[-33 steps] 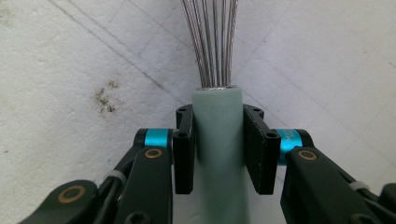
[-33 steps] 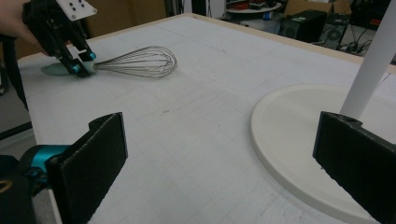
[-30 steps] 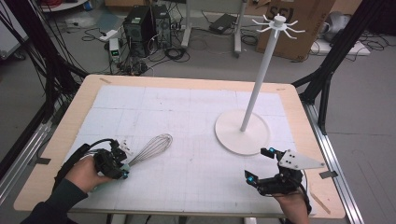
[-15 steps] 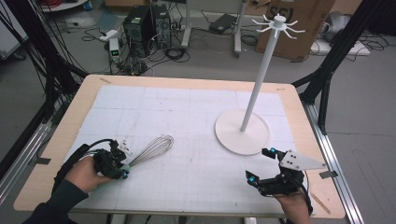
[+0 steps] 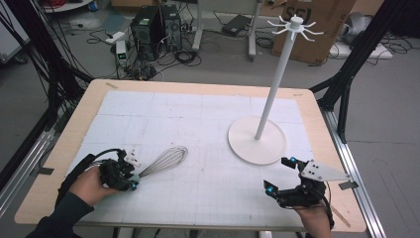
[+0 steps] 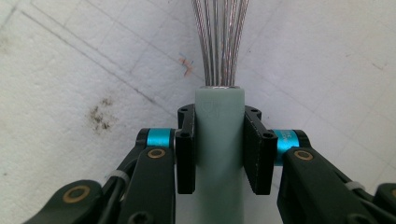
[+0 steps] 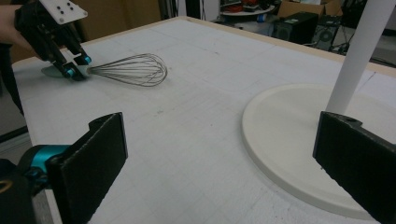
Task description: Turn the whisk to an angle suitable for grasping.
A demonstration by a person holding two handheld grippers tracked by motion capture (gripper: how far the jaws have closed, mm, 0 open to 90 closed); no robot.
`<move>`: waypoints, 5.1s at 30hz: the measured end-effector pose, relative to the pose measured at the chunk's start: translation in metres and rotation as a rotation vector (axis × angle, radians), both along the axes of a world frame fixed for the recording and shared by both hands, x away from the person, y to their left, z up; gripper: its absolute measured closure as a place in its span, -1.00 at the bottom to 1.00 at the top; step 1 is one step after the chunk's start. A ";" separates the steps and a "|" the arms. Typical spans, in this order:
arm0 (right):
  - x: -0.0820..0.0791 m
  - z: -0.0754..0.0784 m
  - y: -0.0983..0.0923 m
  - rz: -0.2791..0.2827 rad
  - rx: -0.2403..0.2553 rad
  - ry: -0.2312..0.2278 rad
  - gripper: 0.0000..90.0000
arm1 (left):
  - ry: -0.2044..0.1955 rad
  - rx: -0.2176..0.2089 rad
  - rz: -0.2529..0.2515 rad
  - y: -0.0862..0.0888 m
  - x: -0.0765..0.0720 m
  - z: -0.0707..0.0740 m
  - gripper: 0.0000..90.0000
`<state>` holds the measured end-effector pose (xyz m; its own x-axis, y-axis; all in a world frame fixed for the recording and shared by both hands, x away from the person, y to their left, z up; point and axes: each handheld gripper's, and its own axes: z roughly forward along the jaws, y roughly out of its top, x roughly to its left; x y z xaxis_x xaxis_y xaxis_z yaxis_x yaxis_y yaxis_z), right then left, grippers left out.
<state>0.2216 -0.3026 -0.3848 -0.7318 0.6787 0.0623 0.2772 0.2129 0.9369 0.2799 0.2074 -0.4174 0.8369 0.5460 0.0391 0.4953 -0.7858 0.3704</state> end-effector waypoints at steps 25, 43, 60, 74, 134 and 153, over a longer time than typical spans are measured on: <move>0.000 -0.001 -0.004 -0.005 0.009 0.004 -0.95 | -0.058 -0.143 -0.121 -0.013 -0.005 0.012 0.55; -0.002 0.001 -0.006 0.011 0.011 0.008 -0.95 | -0.013 -0.172 -0.315 -0.069 -0.001 0.022 0.55; -0.009 0.006 -0.016 0.032 0.029 0.003 -0.95 | 0.025 -0.098 -0.464 -0.130 0.007 0.028 0.54; -0.014 0.009 -0.025 0.023 0.040 0.002 -0.95 | 0.012 -0.040 -0.562 -0.174 0.012 0.023 0.54; -0.019 0.012 -0.035 0.009 0.061 -0.021 -0.95 | -0.025 -0.001 -0.830 -0.240 0.009 0.002 0.44; -0.020 0.012 -0.034 0.012 0.062 -0.014 -0.95 | 0.008 -0.069 -0.806 -0.232 0.012 0.013 0.28</move>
<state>0.2021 -0.3370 -0.3731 -0.7412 0.6647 0.0937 0.2613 0.1572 0.9524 0.2916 -0.0243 -0.4047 0.9743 -0.2245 0.0202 -0.2112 -0.8780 0.4296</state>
